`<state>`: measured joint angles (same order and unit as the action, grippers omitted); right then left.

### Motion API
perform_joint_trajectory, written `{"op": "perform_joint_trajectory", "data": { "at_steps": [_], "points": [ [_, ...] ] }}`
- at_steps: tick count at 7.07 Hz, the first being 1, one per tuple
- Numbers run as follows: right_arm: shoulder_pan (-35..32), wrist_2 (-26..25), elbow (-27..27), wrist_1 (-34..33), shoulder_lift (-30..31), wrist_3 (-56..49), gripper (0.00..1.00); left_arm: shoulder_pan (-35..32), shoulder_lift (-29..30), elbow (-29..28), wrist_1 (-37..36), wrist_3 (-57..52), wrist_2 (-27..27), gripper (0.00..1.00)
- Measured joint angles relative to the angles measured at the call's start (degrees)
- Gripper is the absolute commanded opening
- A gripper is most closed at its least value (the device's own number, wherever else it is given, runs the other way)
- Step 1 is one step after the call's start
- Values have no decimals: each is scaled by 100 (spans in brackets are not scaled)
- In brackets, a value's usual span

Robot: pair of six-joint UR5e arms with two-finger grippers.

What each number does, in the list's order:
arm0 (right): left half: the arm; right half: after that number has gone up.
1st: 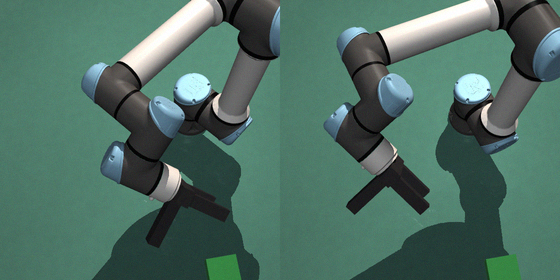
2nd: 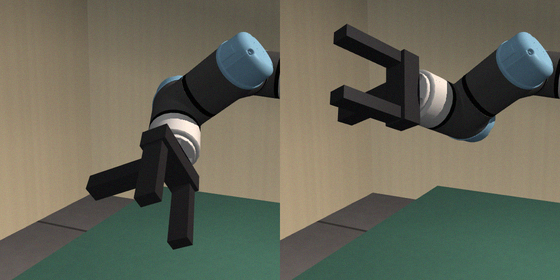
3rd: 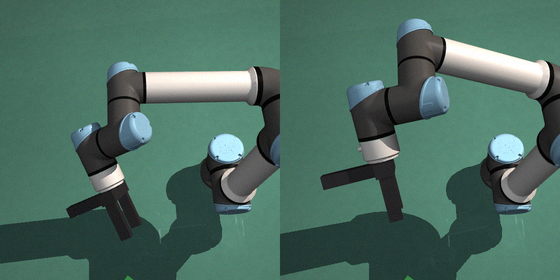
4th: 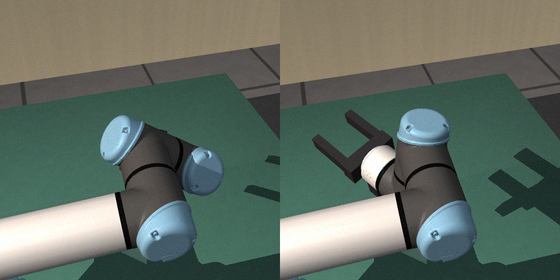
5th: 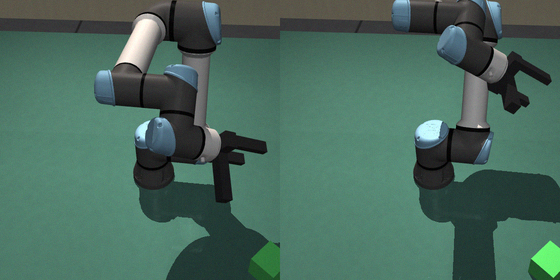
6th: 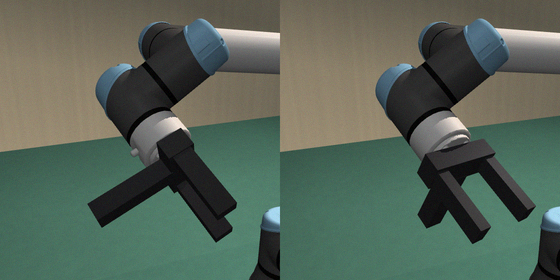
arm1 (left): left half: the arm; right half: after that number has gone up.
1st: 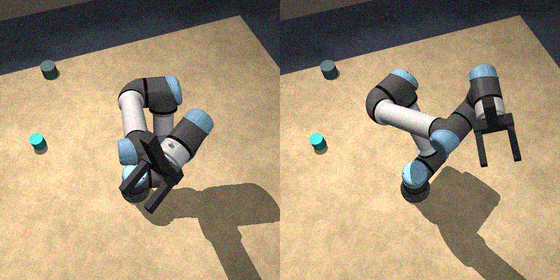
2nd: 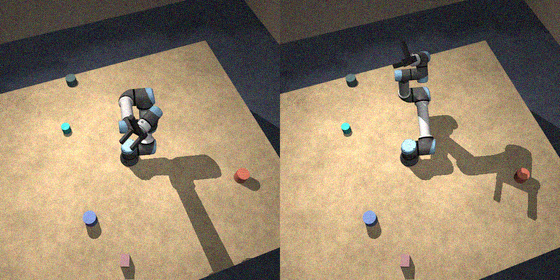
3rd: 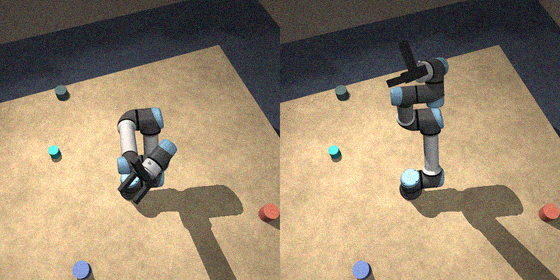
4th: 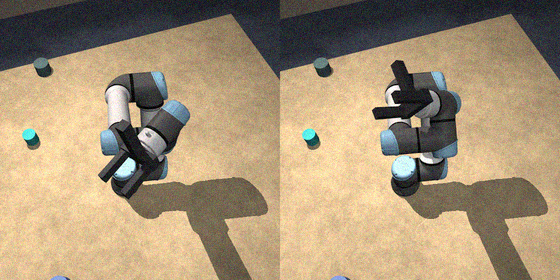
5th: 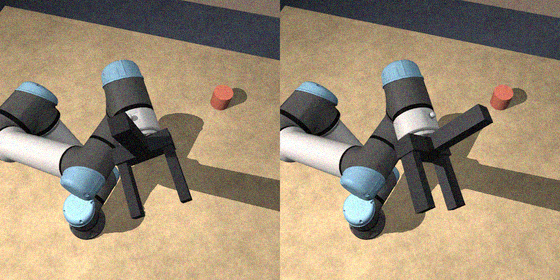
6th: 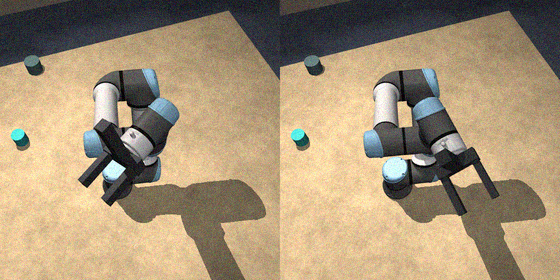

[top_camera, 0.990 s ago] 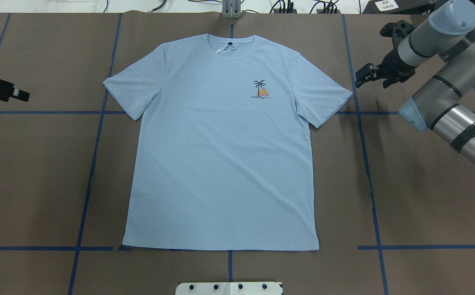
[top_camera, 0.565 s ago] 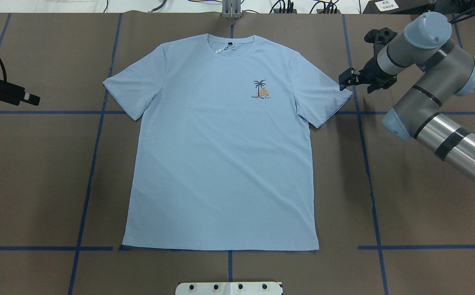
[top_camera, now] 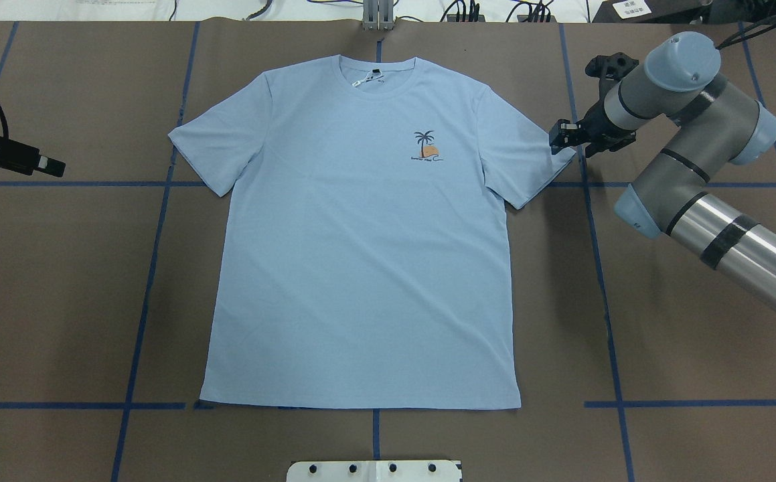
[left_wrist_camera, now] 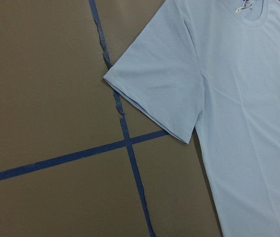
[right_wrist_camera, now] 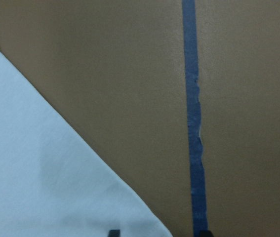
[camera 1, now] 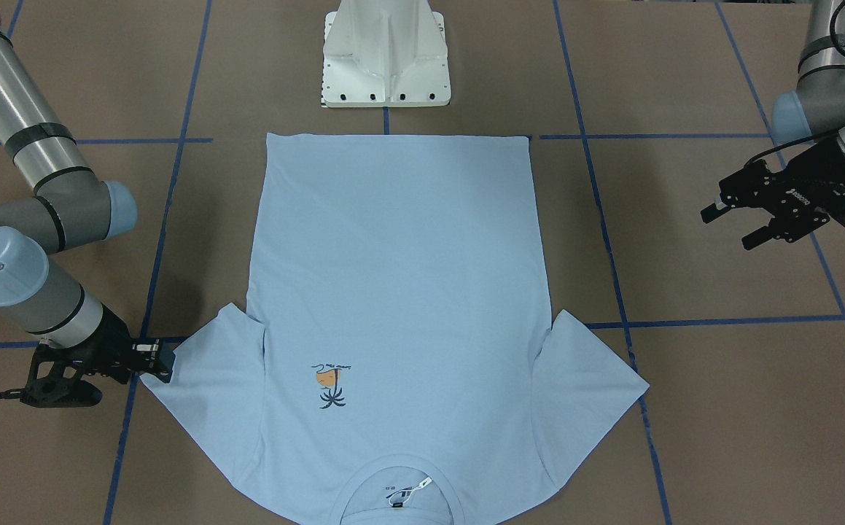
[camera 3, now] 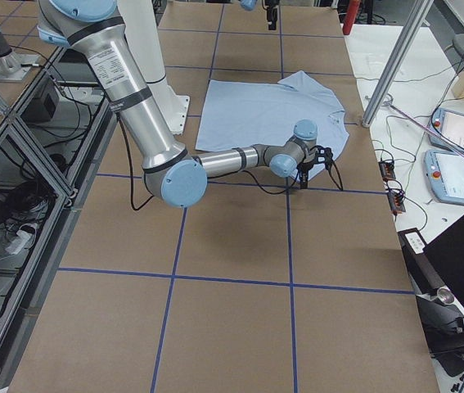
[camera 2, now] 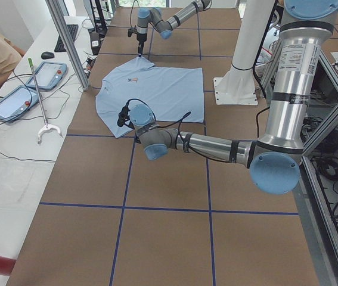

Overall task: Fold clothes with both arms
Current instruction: 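Move the right gripper toward the shirt's shoulder near the palm print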

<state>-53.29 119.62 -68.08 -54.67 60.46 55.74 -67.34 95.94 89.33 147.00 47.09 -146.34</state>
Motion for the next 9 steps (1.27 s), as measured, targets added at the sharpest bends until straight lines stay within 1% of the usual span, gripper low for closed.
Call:
{"op": "perform_joint_trajectory", "data": {
  "at_steps": [3,4,6,8,9],
  "points": [
    [15,2,-85,8,-56,40,0,-4,-228,-3,362,-5,4,100],
    [76,9,-138,9,-199,231,0,-2,-244,-11,387,-6,2,100],
    [372,-95,-39,1,-793,1108,0,1,-248,-42,398,-9,0,100],
    [661,-590,409,-11,-1471,1773,0,2,-245,-57,405,-9,0,100],
    [721,-717,554,-11,-1635,1882,0,2,-247,-61,407,-8,0,100]
  ]
}}
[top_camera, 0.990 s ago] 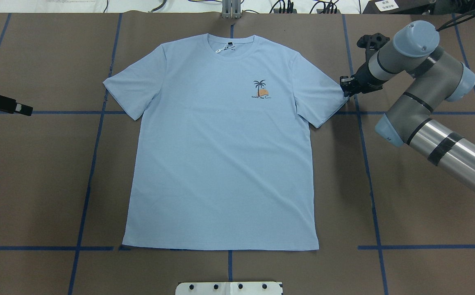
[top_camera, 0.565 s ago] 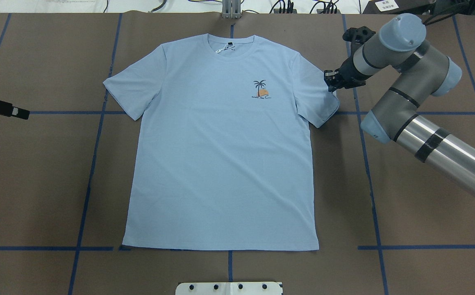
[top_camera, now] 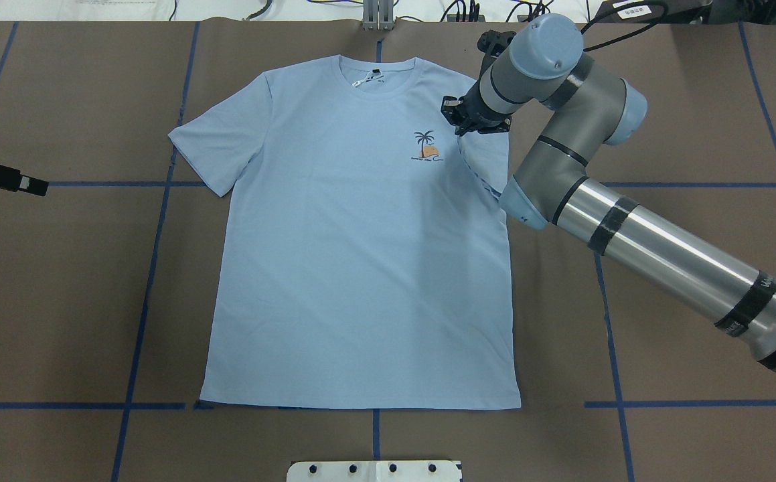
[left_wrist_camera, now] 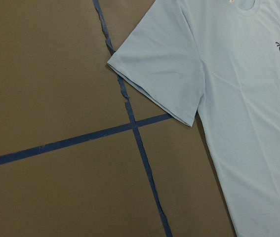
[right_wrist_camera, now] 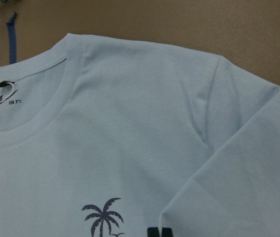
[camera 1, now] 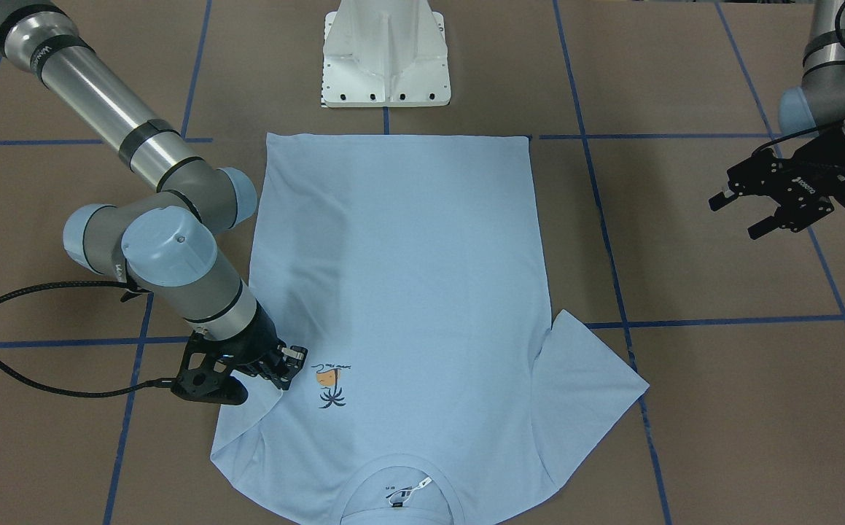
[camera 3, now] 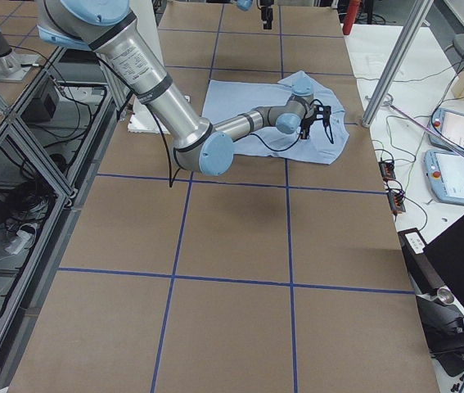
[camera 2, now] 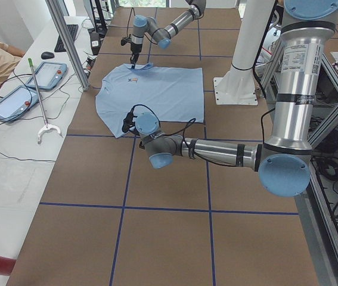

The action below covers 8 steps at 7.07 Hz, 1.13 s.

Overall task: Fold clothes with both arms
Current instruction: 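Move the right gripper toward the shirt's shoulder near the palm print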

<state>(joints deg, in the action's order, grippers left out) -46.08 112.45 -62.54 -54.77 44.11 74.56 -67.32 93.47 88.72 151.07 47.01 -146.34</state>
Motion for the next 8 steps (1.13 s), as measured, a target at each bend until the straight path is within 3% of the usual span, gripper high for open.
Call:
{"op": "perform_joint_trajectory", "data": {
  "at_steps": [2,5,8],
  "points": [
    [125,-166,122,6,-148,47,100,0,2,-19,13,15,-12,100],
    [267,-365,-95,25,-146,46,100,23,346,-473,-14,156,-11,100],
    [401,-269,-1472,9,502,317,100,435,1459,-1478,-10,786,302,100]
  ]
}}
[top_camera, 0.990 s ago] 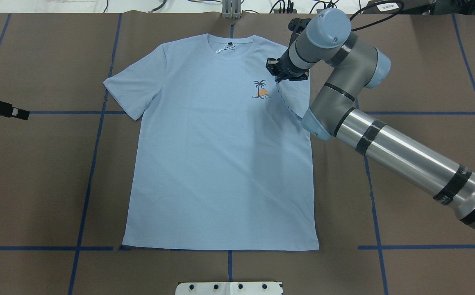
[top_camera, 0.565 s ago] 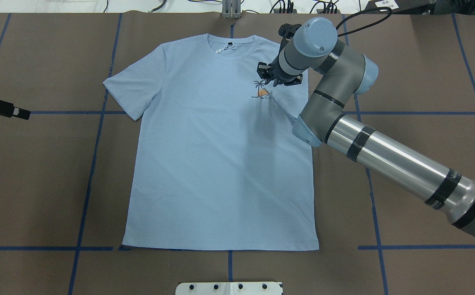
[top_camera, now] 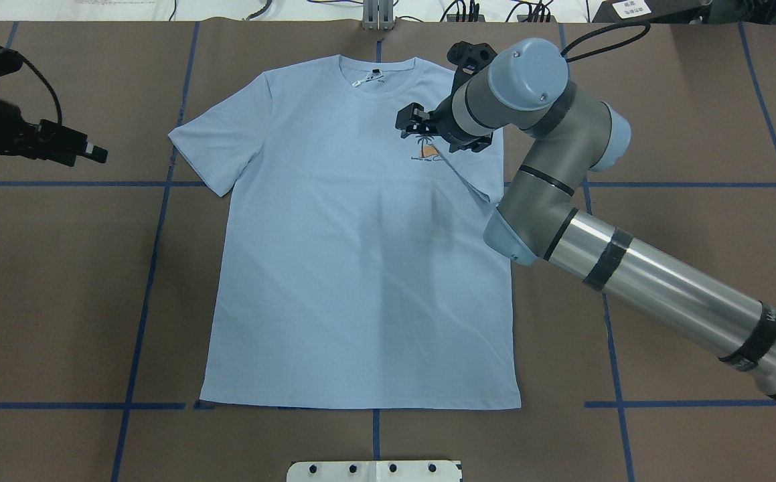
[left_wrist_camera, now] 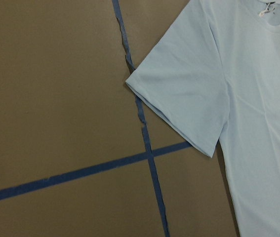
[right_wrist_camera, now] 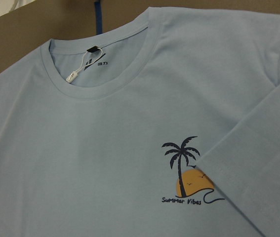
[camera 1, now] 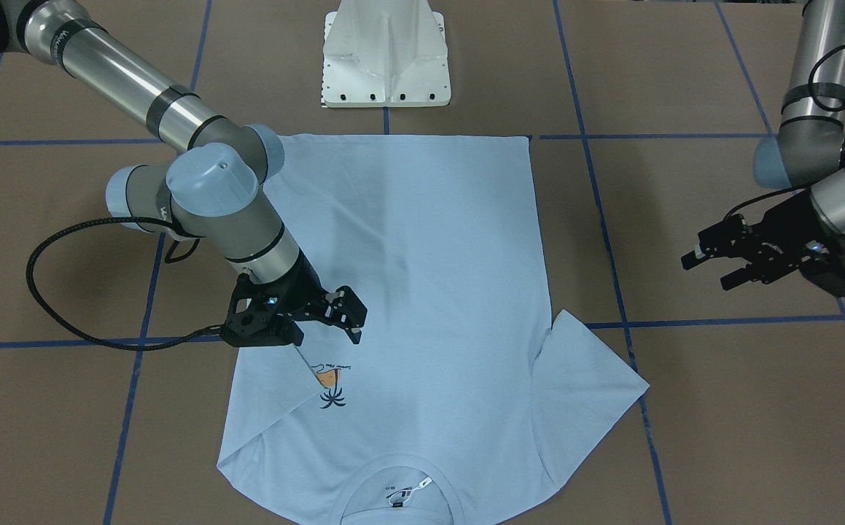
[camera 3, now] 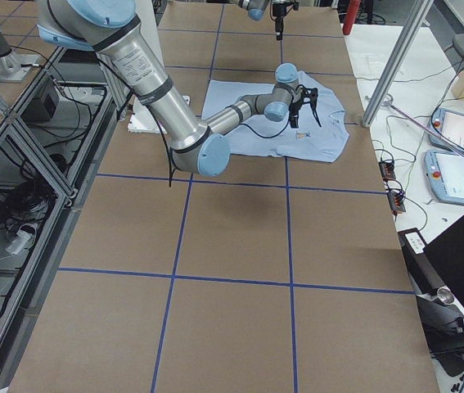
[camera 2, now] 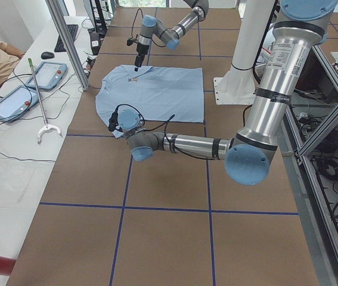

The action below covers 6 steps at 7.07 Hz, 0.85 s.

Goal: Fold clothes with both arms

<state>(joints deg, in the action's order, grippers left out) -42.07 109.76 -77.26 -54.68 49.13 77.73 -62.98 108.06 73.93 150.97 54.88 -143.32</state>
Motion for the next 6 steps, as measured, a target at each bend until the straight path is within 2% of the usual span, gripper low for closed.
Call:
{"op": "perform_joint_trajectory", "data": {
  "at_steps": [3,5,6],
  "points": [
    [-2,96,-1434,-9,879,120,100,579,647,-652,-10,449,963,100],
    [-3,103,-1981,-16,1224,146,100,628,921,-936,-22,484,1582,98],
    [-10,116,-2226,-7,1440,147,100,640,1068,-1106,-29,486,1948,94]
  ]
}}
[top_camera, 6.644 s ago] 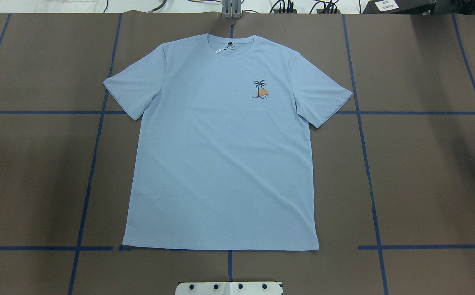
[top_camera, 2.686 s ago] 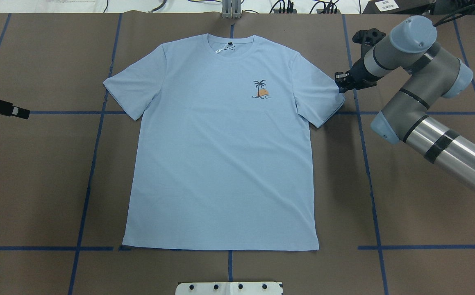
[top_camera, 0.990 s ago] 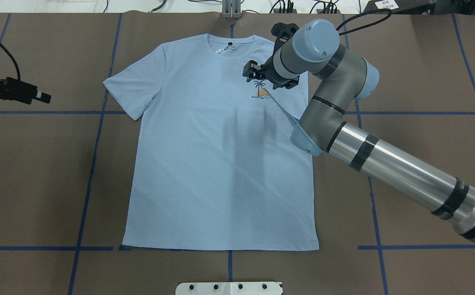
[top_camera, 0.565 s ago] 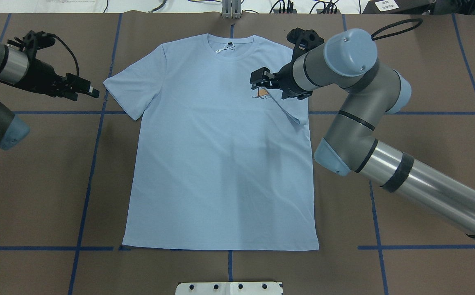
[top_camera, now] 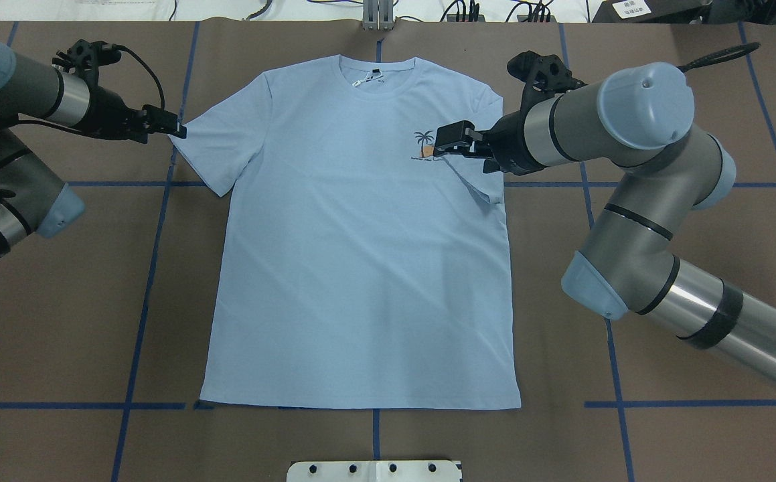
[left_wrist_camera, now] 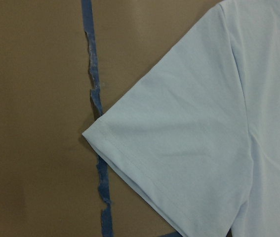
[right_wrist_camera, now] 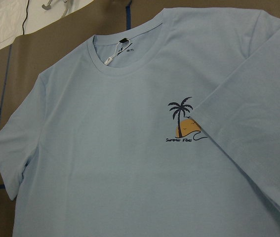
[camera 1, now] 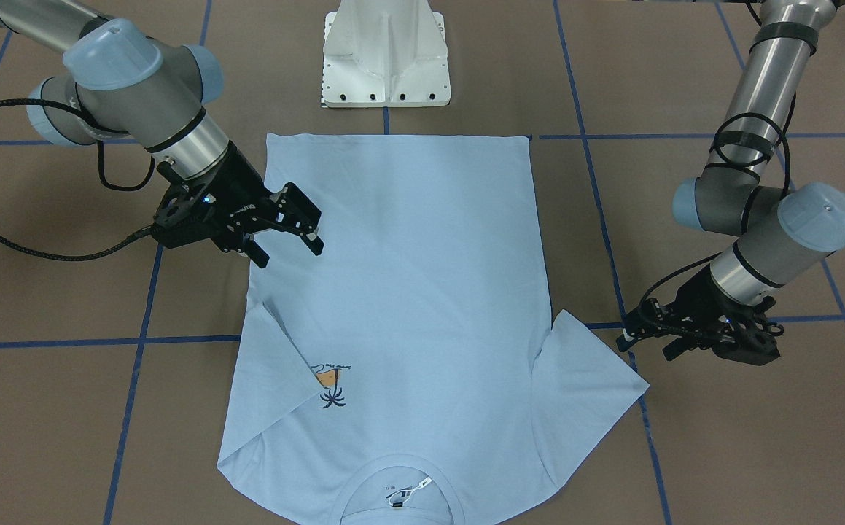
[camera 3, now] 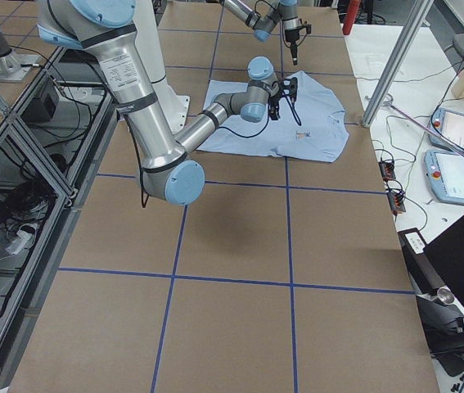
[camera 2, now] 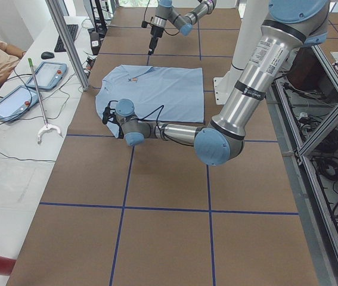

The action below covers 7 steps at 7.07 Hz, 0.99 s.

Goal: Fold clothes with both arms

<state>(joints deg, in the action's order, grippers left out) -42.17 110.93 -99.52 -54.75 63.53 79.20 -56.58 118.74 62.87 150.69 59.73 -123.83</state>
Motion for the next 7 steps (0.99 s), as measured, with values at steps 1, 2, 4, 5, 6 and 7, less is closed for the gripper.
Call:
{"op": "perform_joint_trajectory", "data": {
  "at_steps": [1,2,4,5,6,7],
  "points": [
    [-5,13,-214,6,189,0,100,23,126,-204,1,-9,220,91],
    [-8,14,-362,3,306,-1,100,82,185,-338,3,-21,322,86],
    [1,3,-407,-14,362,-30,100,204,223,-508,4,-23,371,74],
    [3,0,-402,-25,362,-45,100,225,229,-543,3,-23,378,66],
    [6,0,-399,-31,364,-51,100,230,252,-561,-6,-19,383,63],
    [6,-5,-398,-37,368,-53,100,233,299,-599,-15,-12,404,63]
  ]
}}
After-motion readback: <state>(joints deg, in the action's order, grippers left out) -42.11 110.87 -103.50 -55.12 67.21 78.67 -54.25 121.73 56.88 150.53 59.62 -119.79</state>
